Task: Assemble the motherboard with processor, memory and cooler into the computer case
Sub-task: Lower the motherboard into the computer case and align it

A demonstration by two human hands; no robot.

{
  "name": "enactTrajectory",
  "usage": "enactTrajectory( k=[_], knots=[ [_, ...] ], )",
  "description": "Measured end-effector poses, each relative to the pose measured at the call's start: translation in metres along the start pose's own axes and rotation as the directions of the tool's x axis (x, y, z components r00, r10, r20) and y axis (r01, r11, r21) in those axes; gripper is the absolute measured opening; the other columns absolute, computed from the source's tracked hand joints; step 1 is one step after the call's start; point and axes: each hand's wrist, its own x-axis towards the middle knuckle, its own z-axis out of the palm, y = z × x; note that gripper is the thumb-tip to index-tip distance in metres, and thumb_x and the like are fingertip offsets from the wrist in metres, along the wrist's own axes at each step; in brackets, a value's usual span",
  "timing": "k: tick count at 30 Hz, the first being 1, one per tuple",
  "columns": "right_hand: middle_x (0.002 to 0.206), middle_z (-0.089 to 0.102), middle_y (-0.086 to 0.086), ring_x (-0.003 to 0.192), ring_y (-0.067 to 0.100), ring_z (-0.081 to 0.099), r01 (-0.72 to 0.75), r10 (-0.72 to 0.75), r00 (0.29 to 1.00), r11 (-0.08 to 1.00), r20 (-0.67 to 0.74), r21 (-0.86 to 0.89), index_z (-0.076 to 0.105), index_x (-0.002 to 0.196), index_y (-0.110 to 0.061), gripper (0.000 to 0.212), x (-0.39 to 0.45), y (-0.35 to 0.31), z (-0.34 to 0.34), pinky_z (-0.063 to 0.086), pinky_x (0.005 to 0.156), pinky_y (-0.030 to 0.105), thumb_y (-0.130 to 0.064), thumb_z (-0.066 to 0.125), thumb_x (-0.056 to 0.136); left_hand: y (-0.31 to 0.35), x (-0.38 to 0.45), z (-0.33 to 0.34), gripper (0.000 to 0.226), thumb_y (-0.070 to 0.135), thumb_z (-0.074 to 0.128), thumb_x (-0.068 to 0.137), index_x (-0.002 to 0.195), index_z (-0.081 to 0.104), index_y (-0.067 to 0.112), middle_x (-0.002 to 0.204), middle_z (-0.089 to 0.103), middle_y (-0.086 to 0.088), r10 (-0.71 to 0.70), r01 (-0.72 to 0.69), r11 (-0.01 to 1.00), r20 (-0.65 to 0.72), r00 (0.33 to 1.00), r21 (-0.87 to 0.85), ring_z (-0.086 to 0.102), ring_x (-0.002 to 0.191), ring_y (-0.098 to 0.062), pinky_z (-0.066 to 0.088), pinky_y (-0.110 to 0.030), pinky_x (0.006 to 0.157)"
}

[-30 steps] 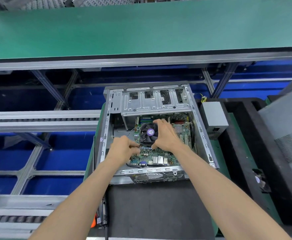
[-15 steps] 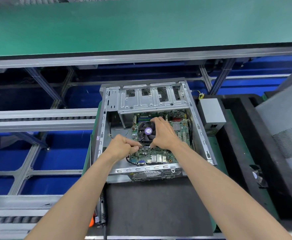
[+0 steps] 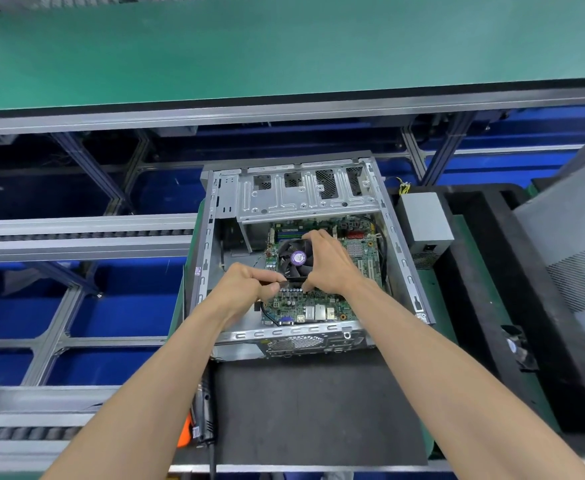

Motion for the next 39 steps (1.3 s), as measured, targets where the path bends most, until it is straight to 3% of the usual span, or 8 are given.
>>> enactTrajectory(
  k=[6, 17, 20, 23, 26, 29, 33, 39],
  knots=[
    [0.137, 0.048, 0.008, 0.124, 0.029, 0.050, 0.007, -0.006, 1.000, 1.000, 0.003, -0.010, 0.040, 0.144, -0.008, 0.107, 0.000, -0.001, -0.001, 0.046, 0.098, 0.039, -0.022, 0.100, 0.056, -0.001, 0.000, 0.002, 0.042, -0.018, 0.059, 0.087, 0.074, 0.082, 0.015, 0.089, 0.077, -0.011, 0.014, -0.005, 0.986, 0.051, 0.999, -0.164, 0.066, 0.099, -0.023, 0.048, -0.039, 0.105],
    [0.135, 0.048, 0.008, 0.123, 0.029, 0.050, 0.005, -0.005, 1.000, 1.000, 0.004, -0.011, 0.041, 0.144, -0.007, 0.107, -0.001, -0.001, -0.002, 0.047, 0.100, 0.039, -0.021, 0.100, 0.056, -0.001, 0.002, 0.003, 0.038, -0.015, 0.065, 0.084, 0.076, 0.083, 0.017, 0.095, 0.075, -0.019, 0.021, -0.018, 0.994, 0.025, 0.999, -0.106, 0.062, 0.099, -0.027, 0.044, -0.048, 0.110],
    [0.136, 0.048, 0.008, 0.123, 0.029, 0.050, 0.004, -0.004, 1.000, 1.000, 0.004, -0.012, 0.041, 0.144, -0.007, 0.106, -0.001, 0.000, -0.002, 0.046, 0.099, 0.038, -0.020, 0.100, 0.057, -0.001, 0.003, 0.003, 0.029, -0.001, 0.072, 0.085, 0.079, 0.083, 0.024, 0.090, 0.078, -0.006, 0.043, -0.043, 0.999, 0.014, 0.999, 0.019, 0.064, 0.094, -0.018, 0.050, -0.040, 0.102],
    [0.134, 0.049, 0.007, 0.121, 0.028, 0.051, 0.002, -0.002, 1.000, 1.000, 0.002, -0.018, 0.041, 0.143, -0.008, 0.106, -0.001, 0.000, -0.002, 0.045, 0.095, 0.036, -0.021, 0.100, 0.056, -0.004, 0.007, 0.003, 0.016, 0.020, 0.078, 0.086, 0.077, 0.081, 0.032, 0.077, 0.076, 0.010, 0.102, -0.097, 0.965, -0.006, 0.995, 0.243, 0.065, 0.077, 0.000, 0.049, -0.022, 0.078],
    [0.134, 0.049, 0.007, 0.120, 0.028, 0.051, 0.002, -0.002, 1.000, 1.000, 0.002, -0.019, 0.041, 0.144, -0.009, 0.106, 0.000, 0.001, -0.001, 0.046, 0.095, 0.036, -0.021, 0.100, 0.057, -0.005, 0.014, 0.003, 0.016, 0.024, 0.077, 0.087, 0.072, 0.076, 0.030, 0.066, 0.071, 0.013, 0.227, -0.196, 0.786, 0.021, 0.974, 0.586, 0.061, 0.063, 0.003, 0.044, -0.016, 0.063],
    [0.134, 0.049, 0.007, 0.121, 0.027, 0.051, 0.002, -0.002, 1.000, 1.000, 0.001, -0.013, 0.041, 0.144, -0.008, 0.106, 0.000, 0.002, 0.000, 0.045, 0.095, 0.035, -0.021, 0.100, 0.057, -0.002, 0.020, 0.005, 0.007, 0.023, 0.073, 0.090, 0.084, 0.077, 0.023, 0.076, 0.070, 0.007, 0.237, -0.240, 0.562, 0.125, 0.964, 0.791, 0.063, 0.074, -0.012, 0.050, -0.028, 0.070],
    [0.135, 0.048, 0.007, 0.123, 0.027, 0.050, 0.003, -0.003, 1.000, 1.000, 0.001, -0.008, 0.040, 0.144, -0.008, 0.106, 0.001, 0.003, 0.001, 0.044, 0.096, 0.035, -0.021, 0.100, 0.058, 0.002, 0.025, 0.006, 0.012, 0.023, 0.071, 0.092, 0.100, 0.079, 0.019, 0.099, 0.076, 0.001, 0.174, -0.284, 0.397, 0.233, 0.957, 0.873, 0.067, 0.094, -0.020, 0.055, -0.037, 0.087],
    [0.135, 0.049, 0.007, 0.123, 0.028, 0.050, 0.006, -0.006, 1.000, 1.000, 0.001, -0.007, 0.040, 0.145, -0.007, 0.105, 0.002, 0.004, 0.001, 0.044, 0.095, 0.036, -0.020, 0.099, 0.059, 0.000, 0.026, 0.004, 0.014, 0.024, 0.064, 0.085, 0.090, 0.078, 0.024, 0.084, 0.070, 0.005, 0.177, -0.320, 0.219, 0.285, 0.942, 0.922, 0.064, 0.079, -0.023, 0.056, -0.037, 0.068]
  ],
)
